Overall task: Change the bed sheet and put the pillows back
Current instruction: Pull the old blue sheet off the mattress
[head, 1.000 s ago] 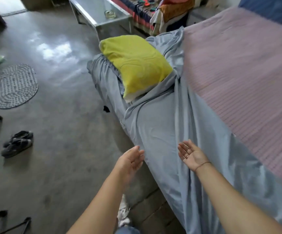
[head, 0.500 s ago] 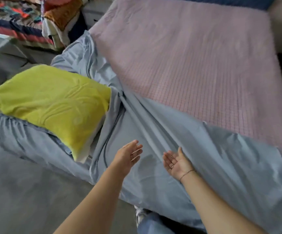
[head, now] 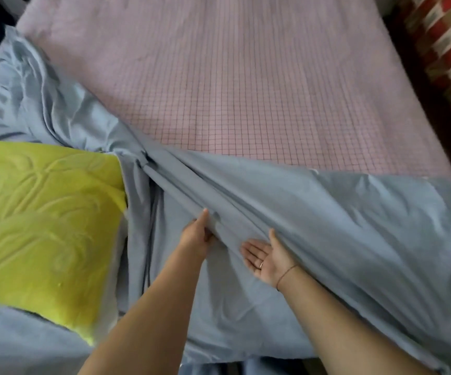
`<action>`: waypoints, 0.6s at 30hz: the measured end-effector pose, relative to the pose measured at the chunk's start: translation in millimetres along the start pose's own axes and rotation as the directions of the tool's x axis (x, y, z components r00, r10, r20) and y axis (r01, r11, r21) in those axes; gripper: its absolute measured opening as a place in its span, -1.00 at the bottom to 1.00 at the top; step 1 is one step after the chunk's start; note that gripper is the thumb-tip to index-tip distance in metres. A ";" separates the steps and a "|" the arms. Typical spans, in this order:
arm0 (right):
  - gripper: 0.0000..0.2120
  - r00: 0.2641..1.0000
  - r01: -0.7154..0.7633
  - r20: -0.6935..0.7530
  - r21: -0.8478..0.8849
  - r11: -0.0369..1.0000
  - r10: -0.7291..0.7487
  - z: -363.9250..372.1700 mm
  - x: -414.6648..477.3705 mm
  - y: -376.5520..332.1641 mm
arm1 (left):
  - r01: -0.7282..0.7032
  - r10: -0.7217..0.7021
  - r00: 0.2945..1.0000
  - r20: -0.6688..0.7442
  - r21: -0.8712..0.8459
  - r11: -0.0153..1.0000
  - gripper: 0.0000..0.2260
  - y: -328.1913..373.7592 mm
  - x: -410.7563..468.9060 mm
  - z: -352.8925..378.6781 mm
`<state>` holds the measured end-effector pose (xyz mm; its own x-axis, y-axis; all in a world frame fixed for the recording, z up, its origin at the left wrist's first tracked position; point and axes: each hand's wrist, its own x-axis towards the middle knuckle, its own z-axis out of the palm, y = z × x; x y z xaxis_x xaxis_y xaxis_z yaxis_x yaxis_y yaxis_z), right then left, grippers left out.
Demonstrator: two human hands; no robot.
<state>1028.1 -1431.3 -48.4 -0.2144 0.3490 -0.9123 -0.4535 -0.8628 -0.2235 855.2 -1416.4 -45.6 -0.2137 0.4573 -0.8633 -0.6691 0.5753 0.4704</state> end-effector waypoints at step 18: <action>-0.59 0.993 0.113 -0.015 -0.240 0.964 -0.120 -0.5 -51.2 163.5 | -0.006 -0.007 0.998 0.067 0.187 0.982 -0.80 5.8 -26.3 -89.0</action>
<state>965.3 -1590.4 -38.4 -0.1450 0.4448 -0.8838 -0.2538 -0.8801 -0.4013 793.6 -1485.4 -36.5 -0.1608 0.4979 -0.8522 -0.5228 0.6894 0.5014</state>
